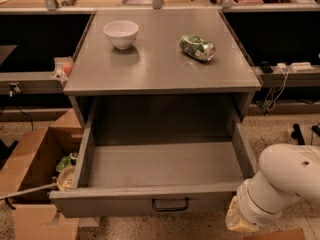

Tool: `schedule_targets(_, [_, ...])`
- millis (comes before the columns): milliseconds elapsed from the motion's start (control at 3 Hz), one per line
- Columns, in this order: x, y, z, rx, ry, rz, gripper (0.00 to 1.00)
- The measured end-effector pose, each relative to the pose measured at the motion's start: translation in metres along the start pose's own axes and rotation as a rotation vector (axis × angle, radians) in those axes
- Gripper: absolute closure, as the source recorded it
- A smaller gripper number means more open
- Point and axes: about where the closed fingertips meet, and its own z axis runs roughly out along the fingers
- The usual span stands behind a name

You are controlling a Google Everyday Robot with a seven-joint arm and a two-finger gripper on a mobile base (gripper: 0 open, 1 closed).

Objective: Close top drawer

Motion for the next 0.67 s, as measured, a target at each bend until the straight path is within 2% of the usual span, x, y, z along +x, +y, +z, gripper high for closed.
schedule_targets(667, [0.0,0.0,0.0,0.0,0.0,0.0,0.31])
